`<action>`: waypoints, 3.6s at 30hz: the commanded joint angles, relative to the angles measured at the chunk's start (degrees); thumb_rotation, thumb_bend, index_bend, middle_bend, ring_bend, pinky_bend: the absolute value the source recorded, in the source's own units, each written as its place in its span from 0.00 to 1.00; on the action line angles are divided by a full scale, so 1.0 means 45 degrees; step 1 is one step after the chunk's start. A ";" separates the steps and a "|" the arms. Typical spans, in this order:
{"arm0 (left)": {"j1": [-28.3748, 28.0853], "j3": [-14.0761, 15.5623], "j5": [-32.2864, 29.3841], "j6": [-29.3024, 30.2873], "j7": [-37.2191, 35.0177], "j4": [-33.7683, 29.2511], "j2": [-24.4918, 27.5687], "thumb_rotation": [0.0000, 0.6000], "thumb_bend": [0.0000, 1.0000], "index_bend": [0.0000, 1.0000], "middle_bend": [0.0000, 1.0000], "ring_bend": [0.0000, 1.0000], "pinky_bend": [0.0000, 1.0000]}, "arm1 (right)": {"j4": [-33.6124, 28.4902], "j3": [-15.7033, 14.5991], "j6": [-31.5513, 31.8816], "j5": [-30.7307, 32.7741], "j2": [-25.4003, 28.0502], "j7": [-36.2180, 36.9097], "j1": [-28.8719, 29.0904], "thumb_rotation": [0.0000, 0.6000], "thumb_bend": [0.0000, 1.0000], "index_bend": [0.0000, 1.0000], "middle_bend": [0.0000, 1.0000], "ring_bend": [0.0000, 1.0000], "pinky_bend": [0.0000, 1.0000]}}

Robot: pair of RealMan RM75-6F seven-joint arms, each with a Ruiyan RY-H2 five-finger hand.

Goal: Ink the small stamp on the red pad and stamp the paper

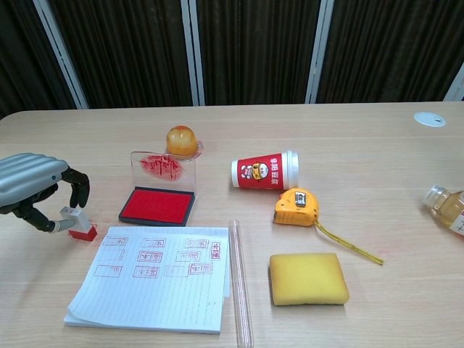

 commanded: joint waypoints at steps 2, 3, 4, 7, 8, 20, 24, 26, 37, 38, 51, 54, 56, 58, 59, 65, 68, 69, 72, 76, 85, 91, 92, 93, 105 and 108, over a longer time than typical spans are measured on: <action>-0.0028 0.0010 -0.0047 -0.0059 -0.0036 0.0039 -0.0047 1.00 0.30 0.50 0.49 0.85 0.90 | 0.0008 0.0000 -0.0014 0.0016 -0.0004 -0.0009 0.0005 1.00 0.00 0.00 0.00 0.00 0.00; -0.0046 0.0020 -0.0048 -0.0084 -0.0052 0.0055 -0.0058 1.00 0.30 0.50 0.50 0.85 0.90 | 0.0016 0.0000 -0.0023 0.0029 -0.0010 -0.0017 0.0007 1.00 0.00 0.00 0.00 0.00 0.00; -0.0053 0.0018 -0.0066 -0.0104 -0.0087 0.0057 -0.0067 1.00 0.31 0.51 0.50 0.85 0.90 | 0.0025 -0.0001 -0.0033 0.0037 -0.0015 -0.0023 0.0010 1.00 0.00 0.00 0.00 0.00 0.00; -0.0086 0.0011 -0.0099 -0.0130 -0.0108 0.0122 -0.0099 1.00 0.32 0.52 0.51 0.84 0.90 | 0.0049 -0.0002 -0.0062 0.0068 -0.0030 -0.0044 0.0017 1.00 0.00 0.00 0.00 0.00 0.00; -0.0091 0.0012 -0.0105 -0.0132 -0.0113 0.0131 -0.0106 1.00 0.32 0.53 0.51 0.85 0.90 | 0.0054 -0.0001 -0.0068 0.0079 -0.0033 -0.0044 0.0018 1.00 0.00 0.00 0.00 0.00 0.00; -0.0190 -0.0118 -0.0262 -0.0140 -0.0282 -0.0276 0.0085 1.00 0.34 0.55 0.53 0.85 0.90 | 0.0112 0.0025 -0.0094 0.0166 -0.0055 -0.0026 0.0026 1.00 0.00 0.00 0.00 0.00 0.00; -0.0279 -0.0375 -0.0375 -0.0079 -0.0514 -0.0891 0.0452 1.00 0.34 0.55 0.53 0.85 0.90 | 0.0100 0.0026 -0.0092 0.0176 -0.0045 -0.0019 0.0024 1.00 0.00 0.00 0.00 0.00 0.00; -0.0395 -0.0611 -0.0429 -0.0022 -0.0564 -0.1282 0.0674 1.00 0.34 0.55 0.53 0.85 0.90 | 0.0086 0.0033 -0.0088 0.0184 -0.0033 -0.0011 0.0022 1.00 0.00 0.00 0.00 0.00 0.00; -0.1743 -0.1826 -0.1718 -0.1294 0.0559 -0.2594 0.1042 1.00 0.34 0.55 0.54 0.85 0.90 | -0.0128 0.0164 -0.0093 0.0426 0.0114 0.0040 -0.0005 1.00 0.00 0.00 0.00 0.00 0.00; -0.1862 -0.1910 -0.1879 -0.1442 0.0623 -0.2615 0.0987 1.00 0.35 0.55 0.54 0.85 0.90 | -0.0148 0.0175 -0.0103 0.0457 0.0128 0.0028 -0.0006 1.00 0.00 0.00 0.00 0.00 0.00; -0.3027 -0.2086 -0.3351 -0.2588 0.1631 -0.1682 -0.0169 1.00 0.37 0.57 0.55 0.85 0.90 | -0.0185 0.0325 -0.0194 0.0840 0.0260 0.0048 -0.0033 1.00 0.00 0.00 0.00 0.00 0.00; -0.3113 -0.2020 -0.3447 -0.2594 0.1669 -0.1391 -0.0415 1.00 0.37 0.57 0.55 0.85 0.90 | -0.0145 0.0333 -0.0254 0.0921 0.0248 0.0002 -0.0024 1.00 0.00 0.00 0.00 0.00 0.00; -0.3160 -0.1967 -0.3431 -0.2537 0.1685 -0.1159 -0.0580 1.00 0.37 0.57 0.55 0.85 0.90 | -0.0130 0.0348 -0.0262 0.0957 0.0238 -0.0020 -0.0021 1.00 0.00 0.00 0.00 0.00 0.00; -0.3201 -0.1929 -0.3417 -0.2522 0.1604 -0.0954 -0.0735 1.00 0.37 0.57 0.55 0.85 0.90 | -0.0125 0.0355 -0.0263 0.0976 0.0232 -0.0033 -0.0019 1.00 0.00 0.00 0.00 0.00 0.00; -0.3224 -0.1905 -0.3403 -0.2531 0.1580 -0.0860 -0.0803 1.00 0.37 0.57 0.55 0.85 0.90 | -0.0121 0.0362 -0.0266 0.0986 0.0229 -0.0039 -0.0014 1.00 0.00 0.00 0.00 0.00 0.00; -0.3335 -0.1729 -0.3389 -0.2610 0.1459 -0.0185 -0.1276 1.00 0.37 0.57 0.55 0.85 0.90 | -0.0057 0.0377 -0.0343 0.1045 0.0199 -0.0064 0.0024 1.00 0.00 0.00 0.00 0.00 0.00; -0.3377 -0.1645 -0.3401 -0.2693 0.1376 0.0145 -0.1485 1.00 0.37 0.58 0.55 0.85 0.90 | -0.0029 0.0394 -0.0377 0.1086 0.0187 -0.0059 0.0042 1.00 0.00 0.00 0.00 0.00 0.00; -0.3389 -0.1619 -0.3391 -0.2691 0.1351 0.0293 -0.1571 1.00 0.38 0.58 0.55 0.85 0.90 | -0.0014 0.0403 -0.0388 0.1104 0.0182 -0.0064 0.0048 1.00 0.00 0.00 0.00 0.00 0.00; -0.3424 -0.1563 -0.3382 -0.2729 0.1286 0.0598 -0.1750 1.00 0.38 0.58 0.55 0.85 0.90 | 0.0046 0.0417 -0.0421 0.1150 0.0159 -0.0103 0.0067 1.00 0.00 0.00 0.00 0.00 0.00; -0.3469 -0.1507 -0.3363 -0.2789 0.1155 0.0981 -0.1990 1.00 0.38 0.58 0.56 0.85 0.90 | 0.0113 0.0436 -0.0472 0.1217 0.0122 -0.0133 0.0092 1.00 0.00 0.00 0.00 0.00 0.00; -0.3503 -0.1334 -0.3187 -0.2874 0.0845 0.1593 -0.2355 1.00 0.37 0.59 0.57 0.84 0.90 | 0.0189 0.0475 -0.0540 0.1317 0.0105 -0.0085 0.0121 1.00 0.00 0.00 0.00 0.00 0.00; -0.3464 -0.1298 -0.3127 -0.2760 0.0823 0.1678 -0.2387 1.00 0.38 0.59 0.57 0.85 0.90 | 0.0191 0.0480 -0.0531 0.1323 0.0121 -0.0037 0.0118 1.00 0.00 0.00 0.00 0.00 0.00; -0.3454 -0.1299 -0.3137 -0.2752 0.0821 0.1670 -0.2382 1.00 0.38 0.59 0.57 0.85 0.90 | 0.0189 0.0477 -0.0533 0.1323 0.0123 -0.0027 0.0116 1.00 0.00 0.00 0.00 0.00 0.00; -0.3441 -0.1302 -0.3154 -0.2747 0.0818 0.1648 -0.2367 1.00 0.38 0.59 0.57 0.85 0.90 | 0.0191 0.0475 -0.0535 0.1324 0.0124 -0.0023 0.0117 1.00 0.00 0.00 0.00 0.00 0.00; -0.3192 -0.1679 -0.2967 -0.2070 0.0283 -0.0510 -0.0987 1.00 0.38 0.60 0.58 0.85 0.90 | 0.0229 0.0461 -0.0603 0.1375 0.0110 0.0008 0.0136 1.00 0.00 0.00 0.00 0.00 0.00; -0.3039 -0.1752 -0.2853 -0.1851 0.0024 -0.1612 -0.0262 1.00 0.38 0.60 0.58 0.85 0.90 | 0.0193 0.0450 -0.0569 0.1345 0.0124 0.0006 0.0126 1.00 0.00 0.00 0.00 0.00 0.00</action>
